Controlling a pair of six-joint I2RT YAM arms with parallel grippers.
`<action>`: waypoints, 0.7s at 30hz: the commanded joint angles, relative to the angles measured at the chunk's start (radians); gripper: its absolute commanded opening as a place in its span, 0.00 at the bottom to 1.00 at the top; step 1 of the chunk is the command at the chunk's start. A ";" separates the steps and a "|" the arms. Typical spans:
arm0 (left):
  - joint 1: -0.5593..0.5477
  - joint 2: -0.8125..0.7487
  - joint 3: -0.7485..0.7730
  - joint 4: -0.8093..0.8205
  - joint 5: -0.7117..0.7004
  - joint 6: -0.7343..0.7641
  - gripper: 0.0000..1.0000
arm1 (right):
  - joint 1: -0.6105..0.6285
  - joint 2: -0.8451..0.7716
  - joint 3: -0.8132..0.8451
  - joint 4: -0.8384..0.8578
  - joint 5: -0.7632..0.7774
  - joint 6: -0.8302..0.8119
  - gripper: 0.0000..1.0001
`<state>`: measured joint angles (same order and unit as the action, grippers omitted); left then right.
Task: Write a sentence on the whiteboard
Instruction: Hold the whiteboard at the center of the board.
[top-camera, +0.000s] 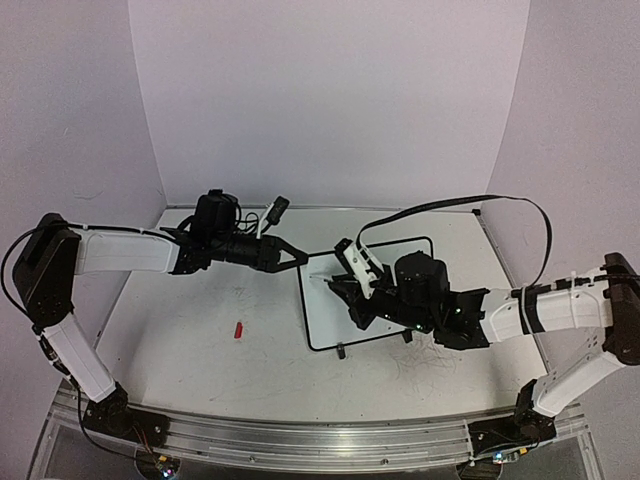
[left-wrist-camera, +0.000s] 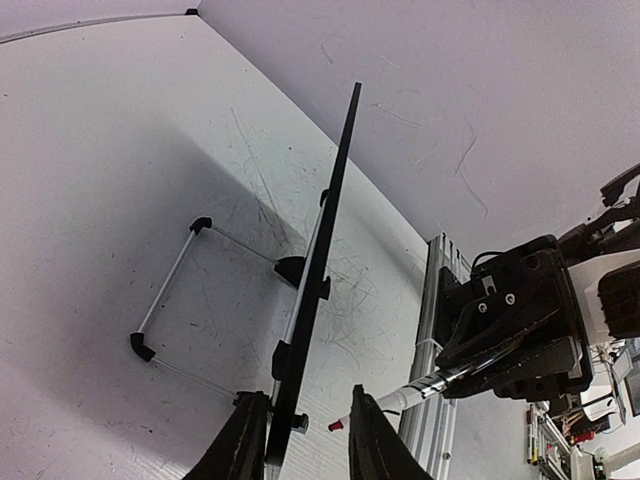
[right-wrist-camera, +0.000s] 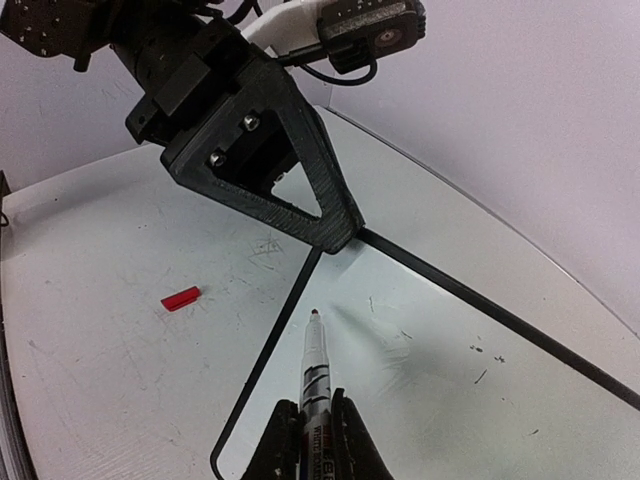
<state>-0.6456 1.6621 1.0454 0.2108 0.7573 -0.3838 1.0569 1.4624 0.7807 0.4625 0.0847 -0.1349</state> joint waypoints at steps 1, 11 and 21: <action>0.004 0.014 0.019 0.032 0.010 0.011 0.29 | 0.006 -0.004 0.027 0.051 0.017 -0.001 0.00; 0.004 0.020 0.024 0.032 0.014 0.010 0.22 | 0.007 0.024 0.043 0.073 0.020 -0.009 0.00; 0.003 0.014 0.019 0.032 0.016 0.027 0.14 | 0.016 0.043 0.056 0.089 0.038 -0.014 0.00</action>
<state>-0.6449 1.6772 1.0454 0.2105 0.7578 -0.3813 1.0638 1.4988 0.7943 0.4972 0.0935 -0.1352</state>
